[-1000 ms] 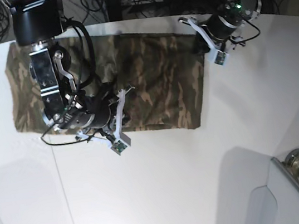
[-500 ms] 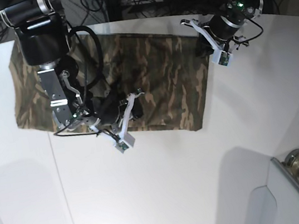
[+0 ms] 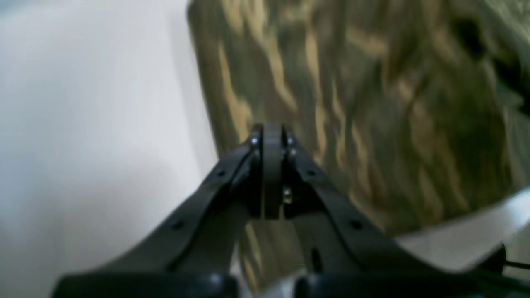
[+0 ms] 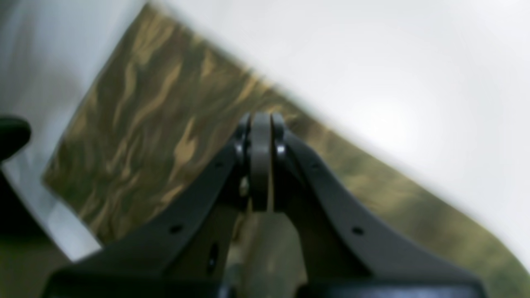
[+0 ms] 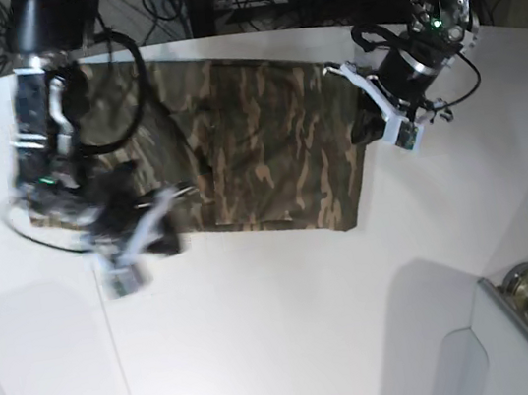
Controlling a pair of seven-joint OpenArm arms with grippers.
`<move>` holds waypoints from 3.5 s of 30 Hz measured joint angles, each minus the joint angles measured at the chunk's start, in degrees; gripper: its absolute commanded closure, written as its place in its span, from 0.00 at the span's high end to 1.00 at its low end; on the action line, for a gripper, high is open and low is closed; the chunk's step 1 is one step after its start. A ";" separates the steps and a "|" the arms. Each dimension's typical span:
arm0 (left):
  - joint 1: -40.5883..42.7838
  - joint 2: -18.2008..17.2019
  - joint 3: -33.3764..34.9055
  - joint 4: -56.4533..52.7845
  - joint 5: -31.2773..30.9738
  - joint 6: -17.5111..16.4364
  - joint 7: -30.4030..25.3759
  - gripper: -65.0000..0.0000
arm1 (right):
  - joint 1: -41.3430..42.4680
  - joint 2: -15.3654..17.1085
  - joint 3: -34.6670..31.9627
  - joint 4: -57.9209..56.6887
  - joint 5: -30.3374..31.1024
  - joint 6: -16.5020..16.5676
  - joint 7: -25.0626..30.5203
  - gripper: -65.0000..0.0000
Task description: Layout the t-shirt on the table in an organized manner, then fold the t-shirt properly
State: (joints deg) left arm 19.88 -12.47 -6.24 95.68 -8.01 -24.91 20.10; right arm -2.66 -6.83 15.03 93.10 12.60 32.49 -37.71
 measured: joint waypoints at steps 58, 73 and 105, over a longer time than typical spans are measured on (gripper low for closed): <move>-10.36 1.66 -0.20 -32.04 -1.49 -8.13 -14.21 0.00 | -3.54 8.52 24.61 -20.81 16.81 8.09 -18.75 0.67; -11.10 2.93 4.70 -31.98 -1.66 -7.93 -14.36 0.00 | -1.14 8.04 24.44 -20.39 12.81 7.43 -22.58 0.02; -12.11 2.45 11.58 -29.88 -1.03 -2.49 -13.22 0.00 | -4.87 0.02 -2.51 9.27 21.14 3.26 -32.15 0.00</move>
State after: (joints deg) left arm 7.77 -10.02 5.34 65.80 -9.04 -27.40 6.87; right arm -7.53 -6.81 12.51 102.37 33.74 35.75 -69.87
